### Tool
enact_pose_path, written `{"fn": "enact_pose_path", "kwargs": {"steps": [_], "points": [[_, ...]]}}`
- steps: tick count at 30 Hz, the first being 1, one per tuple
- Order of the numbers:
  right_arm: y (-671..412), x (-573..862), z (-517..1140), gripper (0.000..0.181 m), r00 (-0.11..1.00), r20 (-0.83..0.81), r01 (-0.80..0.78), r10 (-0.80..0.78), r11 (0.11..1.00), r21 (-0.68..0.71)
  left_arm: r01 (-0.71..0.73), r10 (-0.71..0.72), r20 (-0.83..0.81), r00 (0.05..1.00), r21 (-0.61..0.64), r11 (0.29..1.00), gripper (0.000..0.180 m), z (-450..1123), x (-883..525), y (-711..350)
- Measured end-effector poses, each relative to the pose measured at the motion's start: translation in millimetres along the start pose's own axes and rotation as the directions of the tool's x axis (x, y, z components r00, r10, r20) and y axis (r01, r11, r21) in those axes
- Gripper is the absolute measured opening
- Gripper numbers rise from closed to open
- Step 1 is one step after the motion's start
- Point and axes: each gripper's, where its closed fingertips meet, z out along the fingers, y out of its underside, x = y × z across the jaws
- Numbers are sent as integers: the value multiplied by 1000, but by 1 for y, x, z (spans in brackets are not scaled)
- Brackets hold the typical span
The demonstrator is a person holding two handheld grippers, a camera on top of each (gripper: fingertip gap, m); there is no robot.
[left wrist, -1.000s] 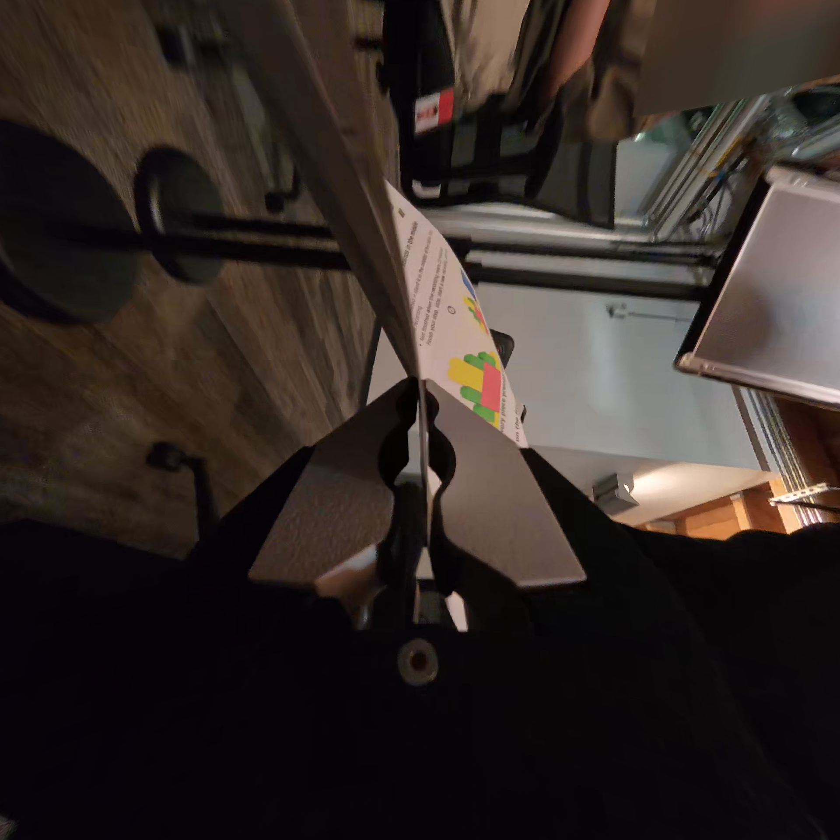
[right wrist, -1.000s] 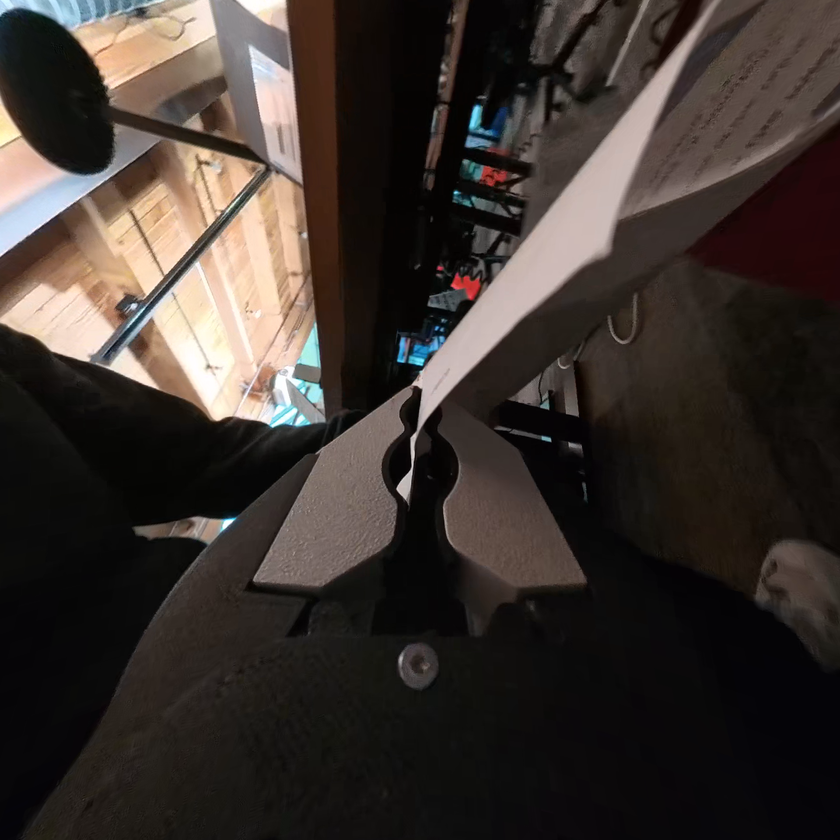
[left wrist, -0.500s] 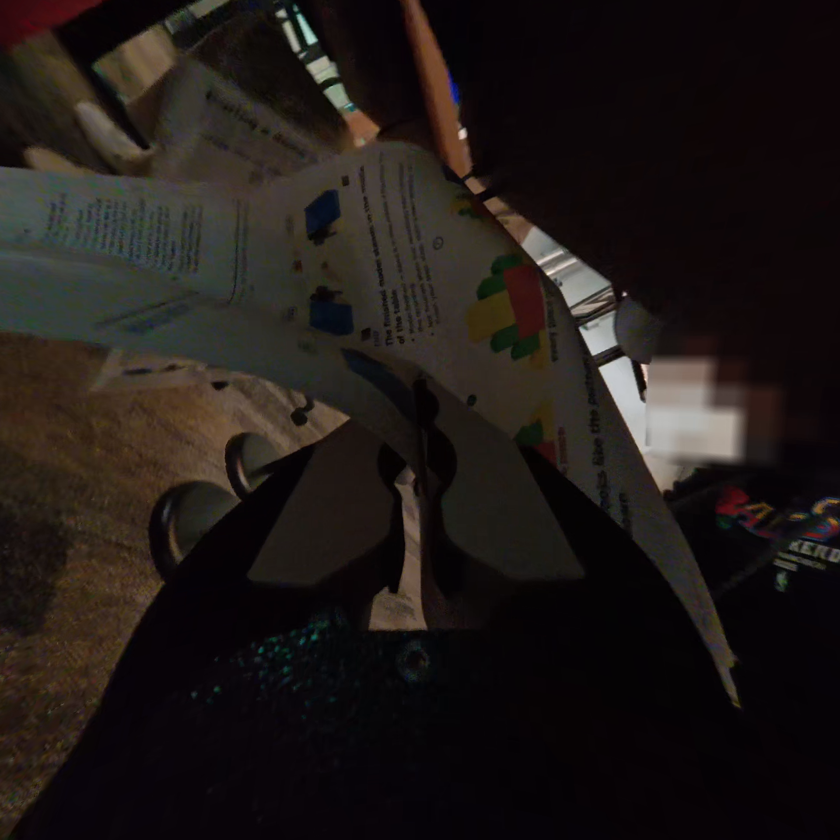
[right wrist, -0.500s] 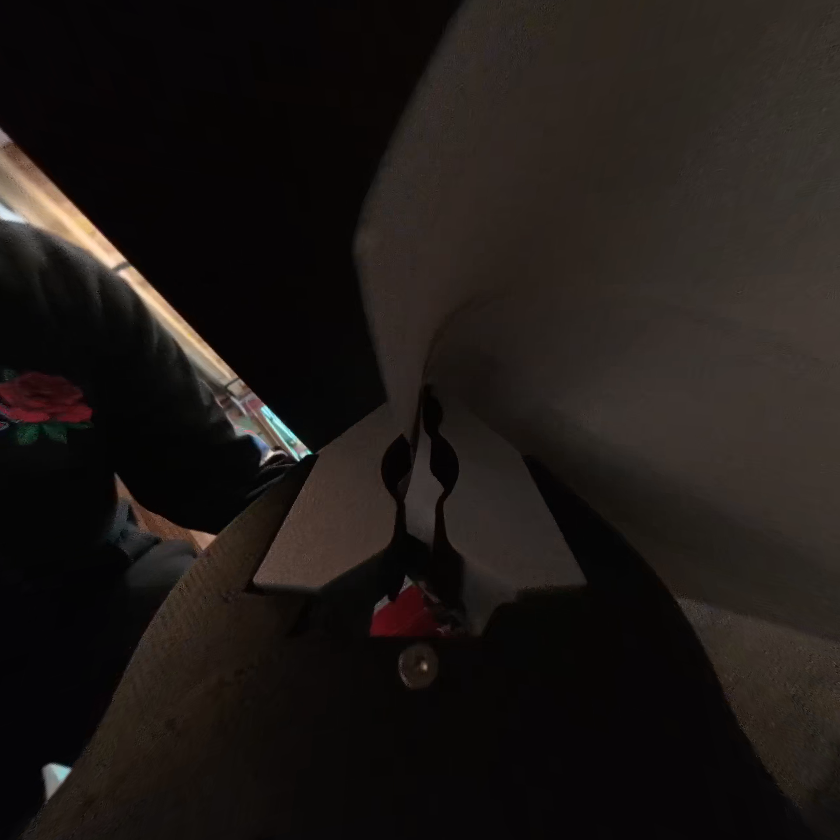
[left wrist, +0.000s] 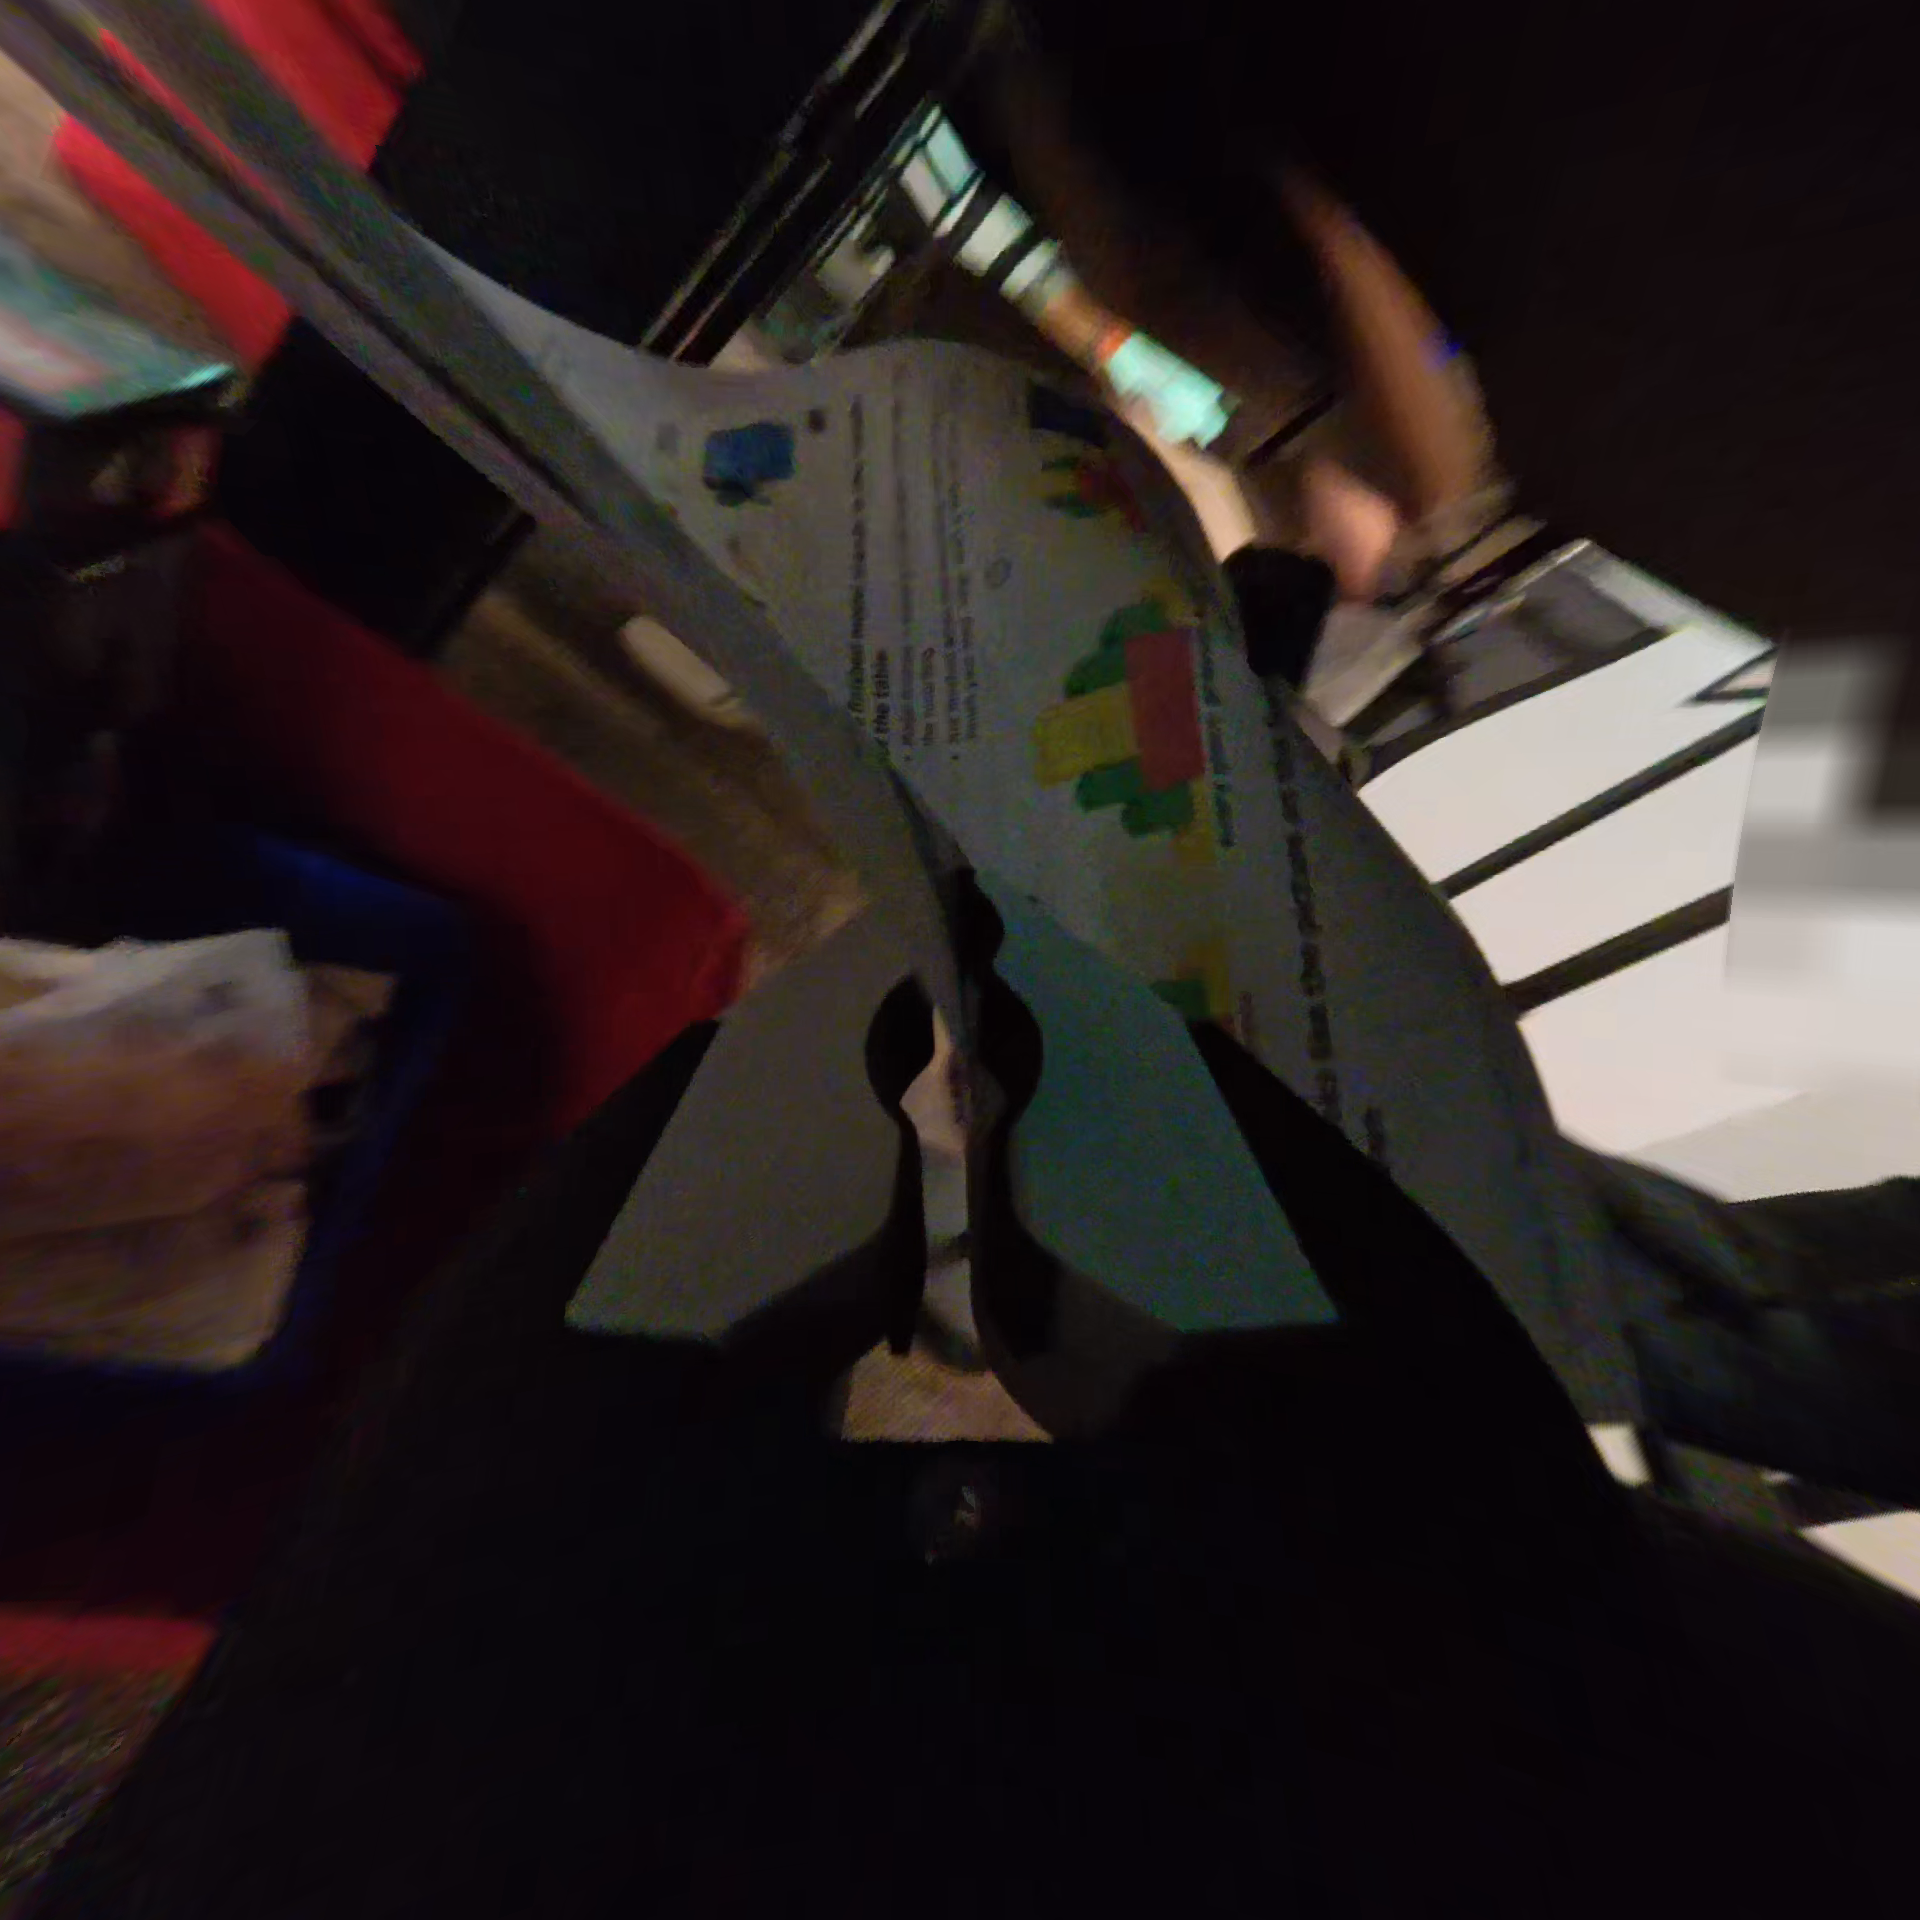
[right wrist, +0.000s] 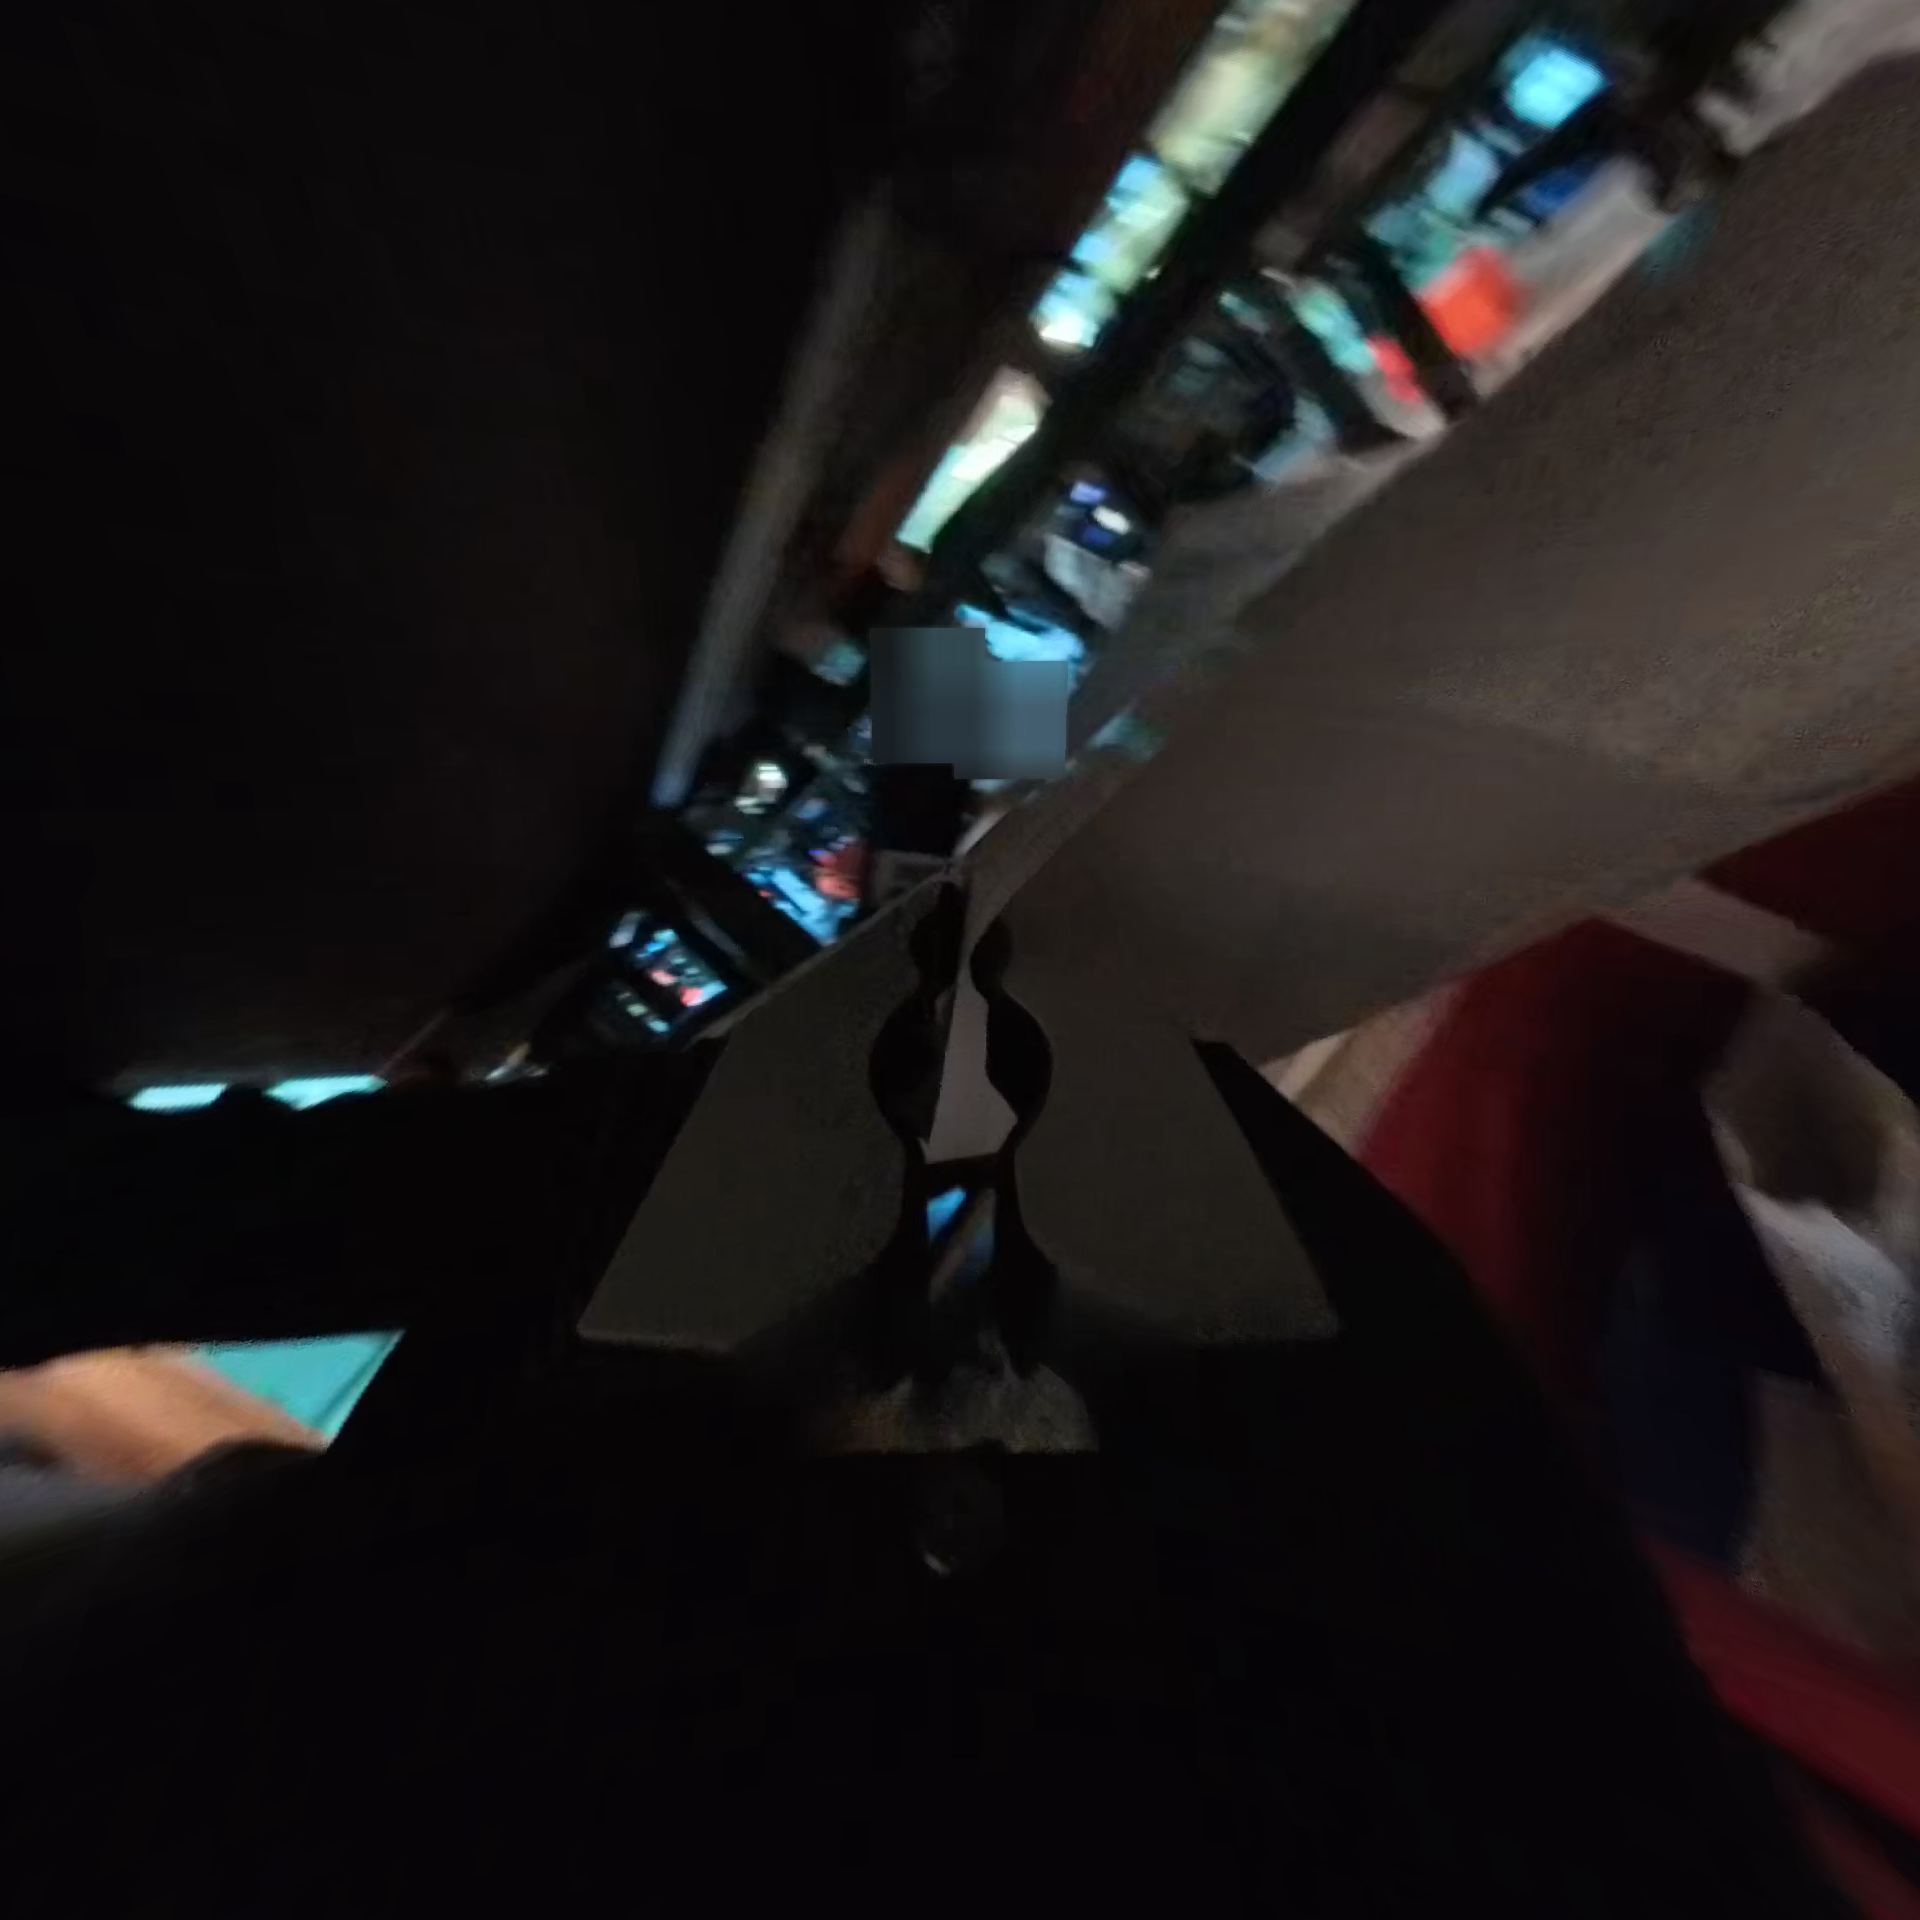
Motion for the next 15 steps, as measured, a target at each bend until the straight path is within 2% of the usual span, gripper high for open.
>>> {"fn": "enact_pose_path", "kwargs": {"steps": [5, 7, 9, 11, 13, 15], "points": [[48, 108, -25, 2, 950, -292, -146, 110, 984, -104, -76, 133, 261, 956, -216, 973, 0, 36, -87, 41], [67, 142, -43, 14, 900, -434, -136, 41, 972, -191, -108, 197, 333, 922, -267, 958, 0, 47, -117, 50], [81, 168, -64, 19, 844, -535, -132, -29, 957, -259, -81, 188, 344, 920, -301, 950, 0, 62, -135, 58], [91, 174, -75, 41, 831, -556, -182, 10, 950, -254, -85, 219, 357, 908, -355, 931, 0, 69, -149, 62], [102, 169, -84, 43, 836, -548, -200, 29, 946, -256, -121, 312, 394, 864, -439, 890, 0, 71, -165, 64], [106, 158, -91, 57, 841, -541, -177, 16, 953, -246, -177, 425, 439, 792, -500, 848, 0, 68, -180, 60]]}}
